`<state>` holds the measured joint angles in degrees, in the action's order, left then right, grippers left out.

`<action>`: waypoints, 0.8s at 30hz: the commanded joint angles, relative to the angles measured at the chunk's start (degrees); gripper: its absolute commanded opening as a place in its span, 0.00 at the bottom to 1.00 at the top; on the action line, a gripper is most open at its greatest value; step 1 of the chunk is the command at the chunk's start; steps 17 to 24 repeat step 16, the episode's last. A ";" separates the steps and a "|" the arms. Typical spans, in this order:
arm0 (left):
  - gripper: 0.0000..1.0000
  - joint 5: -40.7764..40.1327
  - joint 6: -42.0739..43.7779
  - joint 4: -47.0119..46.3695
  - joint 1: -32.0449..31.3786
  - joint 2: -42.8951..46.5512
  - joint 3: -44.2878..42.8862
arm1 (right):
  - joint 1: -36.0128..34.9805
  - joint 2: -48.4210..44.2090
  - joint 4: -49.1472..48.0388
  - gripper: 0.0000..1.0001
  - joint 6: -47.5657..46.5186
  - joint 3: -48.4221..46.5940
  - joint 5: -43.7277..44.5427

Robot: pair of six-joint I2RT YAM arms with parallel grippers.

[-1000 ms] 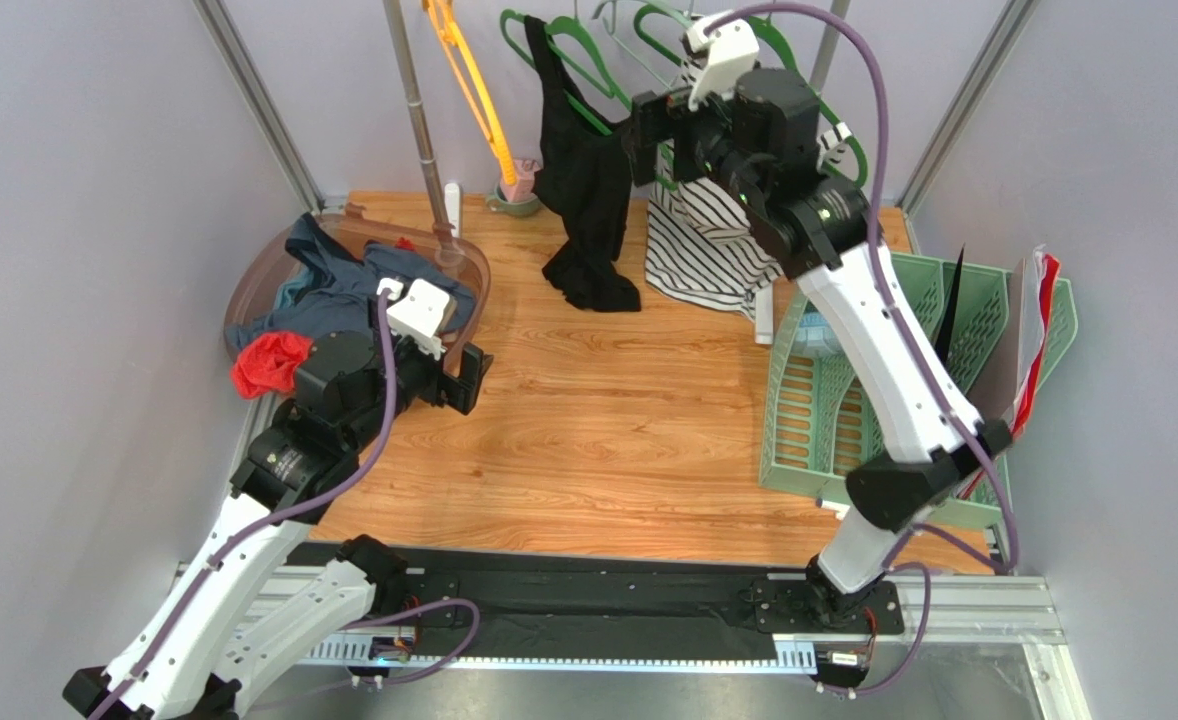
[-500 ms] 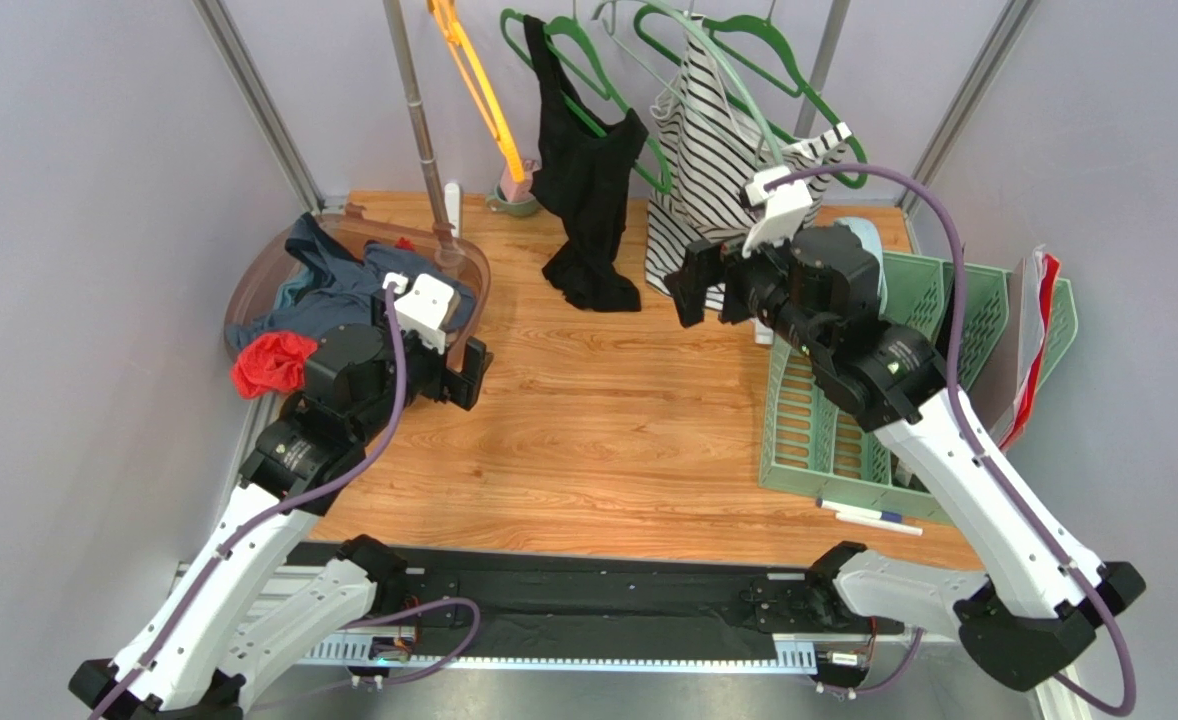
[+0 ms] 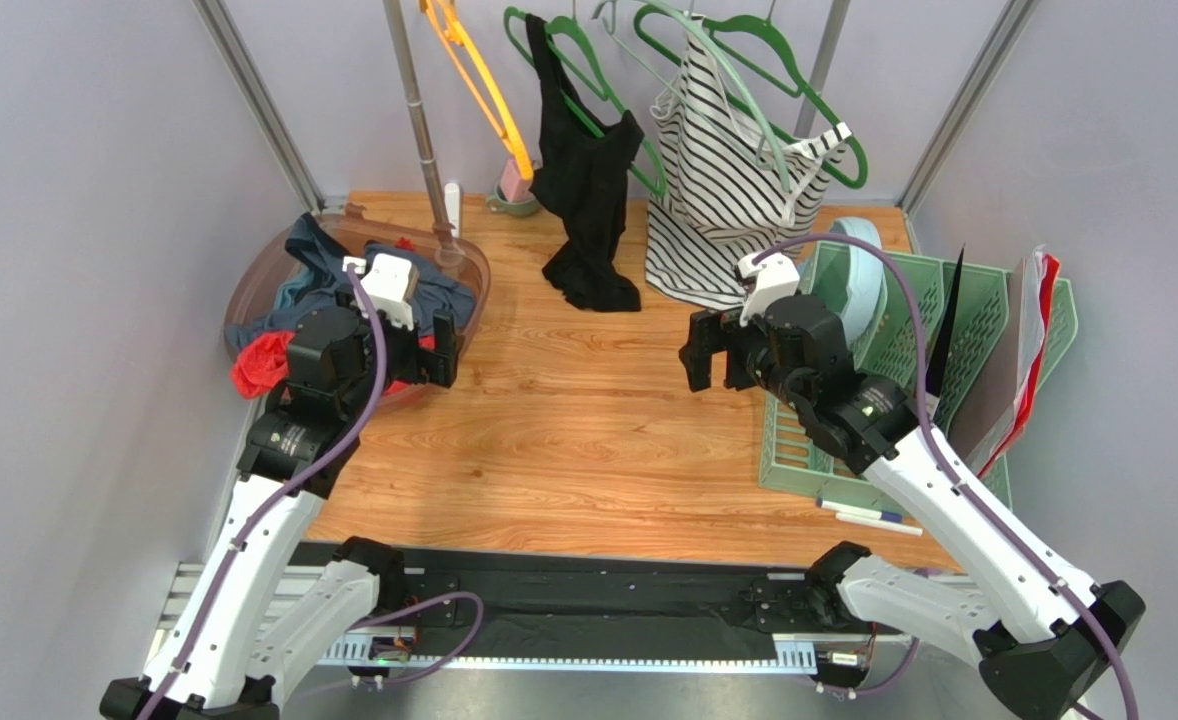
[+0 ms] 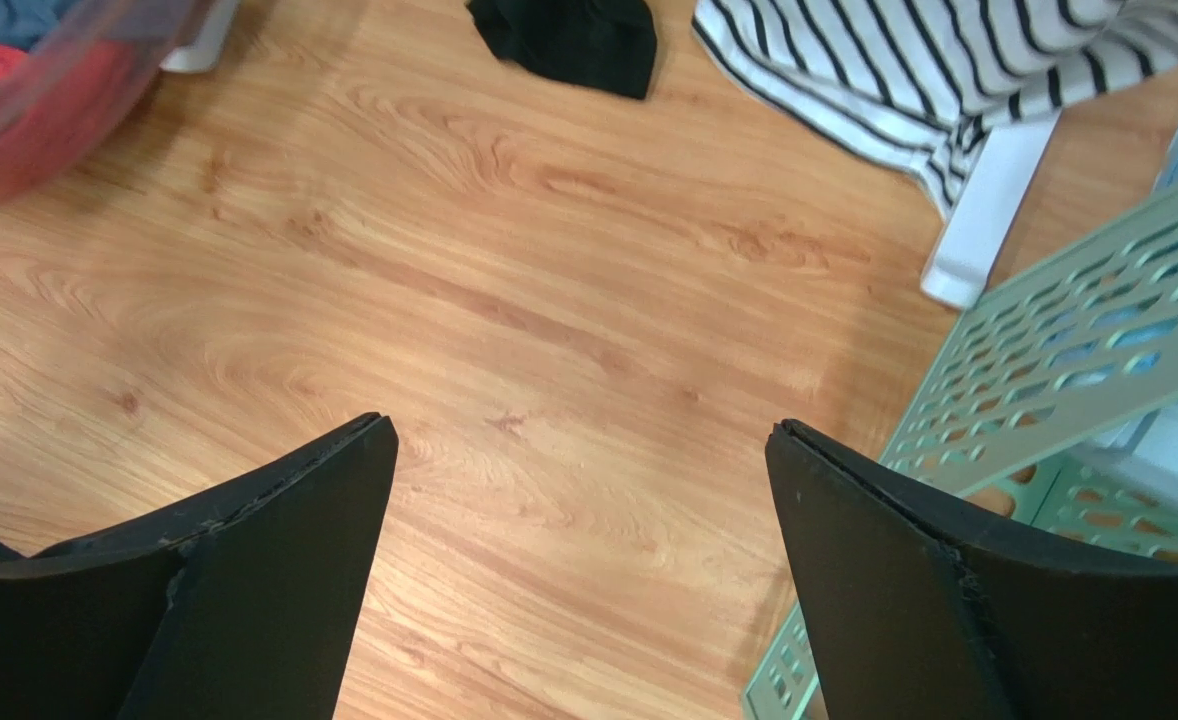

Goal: Place the tank top on the hanger

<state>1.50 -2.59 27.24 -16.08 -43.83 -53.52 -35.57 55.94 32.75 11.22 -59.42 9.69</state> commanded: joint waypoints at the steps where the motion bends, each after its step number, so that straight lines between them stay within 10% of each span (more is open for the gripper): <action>1: 0.99 1.49 -1.54 -0.97 0.26 -0.55 -2.11 | 0.59 -1.71 -2.78 1.00 3.10 2.63 1.03; 24: 0.99 1.84 -2.33 -1.05 0.26 0.06 -2.56 | 1.38 -2.94 -3.93 1.00 4.16 4.84 0.24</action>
